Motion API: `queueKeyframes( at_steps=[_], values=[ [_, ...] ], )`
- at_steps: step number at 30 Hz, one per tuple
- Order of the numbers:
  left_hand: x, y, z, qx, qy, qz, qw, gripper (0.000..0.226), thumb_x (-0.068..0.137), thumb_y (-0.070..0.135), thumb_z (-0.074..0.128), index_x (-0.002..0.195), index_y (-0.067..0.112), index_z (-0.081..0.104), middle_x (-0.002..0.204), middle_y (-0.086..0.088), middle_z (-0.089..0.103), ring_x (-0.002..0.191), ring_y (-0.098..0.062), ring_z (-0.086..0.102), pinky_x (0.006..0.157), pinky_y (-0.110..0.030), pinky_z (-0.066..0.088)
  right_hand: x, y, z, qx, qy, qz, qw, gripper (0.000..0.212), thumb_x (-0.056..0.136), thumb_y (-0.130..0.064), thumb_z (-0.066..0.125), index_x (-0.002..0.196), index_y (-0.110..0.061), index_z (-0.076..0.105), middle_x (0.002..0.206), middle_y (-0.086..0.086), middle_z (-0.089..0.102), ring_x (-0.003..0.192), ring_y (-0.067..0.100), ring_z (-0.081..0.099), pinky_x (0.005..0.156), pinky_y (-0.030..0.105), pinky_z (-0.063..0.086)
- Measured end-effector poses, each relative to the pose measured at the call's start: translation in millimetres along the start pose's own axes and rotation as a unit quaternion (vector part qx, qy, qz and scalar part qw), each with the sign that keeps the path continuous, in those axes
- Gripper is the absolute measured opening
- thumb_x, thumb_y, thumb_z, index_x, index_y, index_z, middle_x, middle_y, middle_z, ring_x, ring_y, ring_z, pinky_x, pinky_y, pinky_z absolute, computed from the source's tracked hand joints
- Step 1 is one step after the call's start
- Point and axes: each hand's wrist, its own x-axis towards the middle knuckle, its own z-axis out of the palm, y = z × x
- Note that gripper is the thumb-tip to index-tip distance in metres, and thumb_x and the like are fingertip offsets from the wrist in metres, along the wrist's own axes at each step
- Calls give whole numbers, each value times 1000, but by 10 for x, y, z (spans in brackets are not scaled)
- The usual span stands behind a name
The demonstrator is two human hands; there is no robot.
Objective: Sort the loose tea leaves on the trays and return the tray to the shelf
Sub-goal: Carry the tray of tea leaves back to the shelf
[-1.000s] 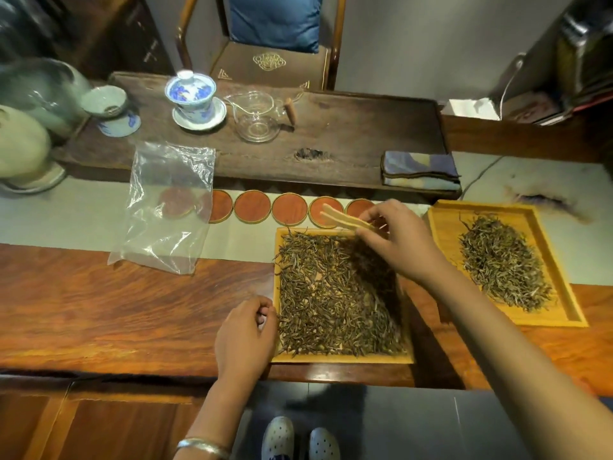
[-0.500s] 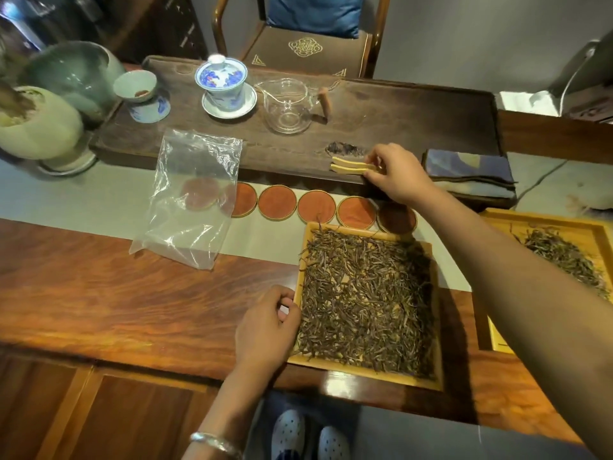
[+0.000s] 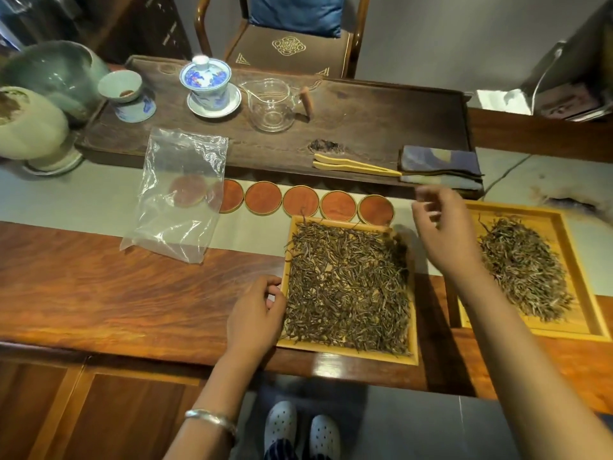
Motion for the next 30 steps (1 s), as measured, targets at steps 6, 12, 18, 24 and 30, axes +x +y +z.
queueKeyframes(
  at_steps=[6, 12, 18, 24, 30],
  values=[
    [-13, 27, 8, -10, 18, 38, 999, 26, 96, 14, 47, 115, 16, 64, 110, -6, 66, 102, -23, 58, 80, -30, 41, -1225, 396, 49, -94, -84, 61, 990, 21, 88, 1, 51, 108, -1, 56, 97, 15, 58, 90, 30, 56, 72, 25, 33],
    [26, -23, 59, 10, -13, 39, 999, 31, 97, 15, 45, 121, 16, 64, 118, -9, 64, 110, -26, 55, 84, -32, 40, -1339, 451, 283, -73, -92, 111, 987, 29, 99, -20, 42, 107, 1, 60, 89, 10, 51, 89, 29, 50, 70, 27, 29],
    [-16, -32, 4, -49, 12, 41, 998, 27, 95, 12, 52, 116, 15, 68, 113, -7, 69, 105, -24, 60, 79, -25, 35, -1321, 475, 286, 157, -40, 216, 963, 28, 98, -16, 48, 117, -3, 65, 113, 7, 67, 106, 15, 57, 88, 22, 38],
    [-83, 32, -141, -134, -10, 44, 990, 28, 94, 7, 53, 117, 14, 68, 111, 1, 69, 102, -9, 58, 81, -17, 40, -1330, 418, 267, 293, -19, 272, 916, 32, 95, -15, 55, 125, -22, 62, 108, -15, 65, 90, 14, 66, 79, 30, 52],
    [-118, 257, -546, -191, -10, 48, 980, 30, 94, 4, 54, 116, 19, 66, 102, 15, 65, 91, 11, 60, 75, 0, 41, -1191, 46, 32, 323, -26, 278, 904, 31, 93, -18, 57, 124, -21, 61, 118, 0, 66, 102, 18, 63, 92, 39, 50]
  ],
)
